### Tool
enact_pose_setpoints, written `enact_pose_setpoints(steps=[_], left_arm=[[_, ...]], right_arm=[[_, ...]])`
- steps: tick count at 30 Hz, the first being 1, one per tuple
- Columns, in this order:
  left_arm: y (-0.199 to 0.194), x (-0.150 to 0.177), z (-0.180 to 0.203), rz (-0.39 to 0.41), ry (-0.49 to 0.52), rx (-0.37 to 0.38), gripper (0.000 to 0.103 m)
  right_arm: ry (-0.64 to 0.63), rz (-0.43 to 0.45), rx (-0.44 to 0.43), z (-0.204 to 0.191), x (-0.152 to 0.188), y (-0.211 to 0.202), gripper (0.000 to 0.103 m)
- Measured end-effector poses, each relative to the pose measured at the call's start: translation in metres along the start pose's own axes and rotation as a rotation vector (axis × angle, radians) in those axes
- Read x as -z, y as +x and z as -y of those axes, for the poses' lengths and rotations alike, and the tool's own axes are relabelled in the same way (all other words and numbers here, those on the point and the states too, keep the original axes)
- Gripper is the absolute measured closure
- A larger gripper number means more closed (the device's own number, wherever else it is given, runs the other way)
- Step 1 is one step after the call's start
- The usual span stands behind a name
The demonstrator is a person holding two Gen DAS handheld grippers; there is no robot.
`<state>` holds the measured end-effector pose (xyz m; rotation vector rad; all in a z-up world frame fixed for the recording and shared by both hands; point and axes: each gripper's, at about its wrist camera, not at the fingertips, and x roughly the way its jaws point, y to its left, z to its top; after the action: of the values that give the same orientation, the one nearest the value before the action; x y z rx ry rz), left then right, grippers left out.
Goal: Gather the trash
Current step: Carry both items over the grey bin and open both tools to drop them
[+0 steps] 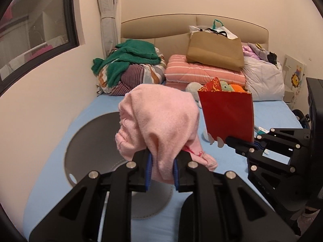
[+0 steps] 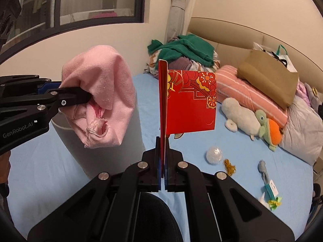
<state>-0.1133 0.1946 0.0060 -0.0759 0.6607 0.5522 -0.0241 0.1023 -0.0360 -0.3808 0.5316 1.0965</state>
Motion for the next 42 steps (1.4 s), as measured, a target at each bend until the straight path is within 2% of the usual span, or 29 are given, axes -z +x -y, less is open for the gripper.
enact_pose_setpoints(steps=[10, 15, 20, 24, 25, 26, 27, 28, 29, 31, 36, 42], left_arm=[[-0.033, -0.008, -0.063, 0.023, -0.066, -0.164, 0.086], [-0.033, -0.006, -0.087, 0.017, -0.106, -0.213, 0.086], [-0.022, 0.001, -0.100, -0.012, -0.143, -0.217, 0.085], [-0.007, 0.005, -0.105, -0.044, -0.158, -0.233, 0.080], [-0.002, 0.007, -0.105, -0.060, -0.155, -0.236, 0.078], [0.002, 0.010, -0.106, -0.070, -0.156, -0.243, 0.067], [0.006, 0.010, -0.106, -0.074, -0.154, -0.251, 0.049], [0.009, 0.012, -0.106, -0.076, -0.148, -0.268, 0.039], [0.010, 0.012, -0.105, -0.071, -0.139, -0.289, 0.030], [0.013, 0.014, -0.102, -0.069, -0.121, -0.306, 0.029], [0.021, 0.013, -0.100, -0.078, -0.122, -0.268, 0.029], [0.029, 0.013, -0.078, -0.082, -0.087, -0.211, 0.029]], right_arm=[[-0.106, 0.087, -0.190, -0.053, -0.065, 0.007, 0.102], [-0.136, 0.081, -0.249, -0.070, -0.074, 0.018, 0.102], [-0.159, 0.056, -0.288, -0.079, -0.076, 0.030, 0.102], [-0.158, 0.016, -0.313, -0.084, -0.077, 0.047, 0.101], [-0.149, 0.005, -0.318, -0.085, -0.077, 0.051, 0.099], [-0.147, -0.009, -0.316, -0.087, -0.077, 0.056, 0.094], [-0.150, -0.018, -0.305, -0.088, -0.076, 0.058, 0.078], [-0.153, -0.016, -0.287, -0.088, -0.074, 0.060, 0.067], [-0.151, -0.006, -0.270, -0.087, -0.073, 0.059, 0.051], [-0.146, 0.012, -0.245, -0.081, -0.070, 0.057, 0.049], [-0.097, 0.002, -0.206, -0.058, -0.062, 0.053, 0.049], [-0.026, -0.028, -0.123, -0.020, -0.038, 0.042, 0.049]])
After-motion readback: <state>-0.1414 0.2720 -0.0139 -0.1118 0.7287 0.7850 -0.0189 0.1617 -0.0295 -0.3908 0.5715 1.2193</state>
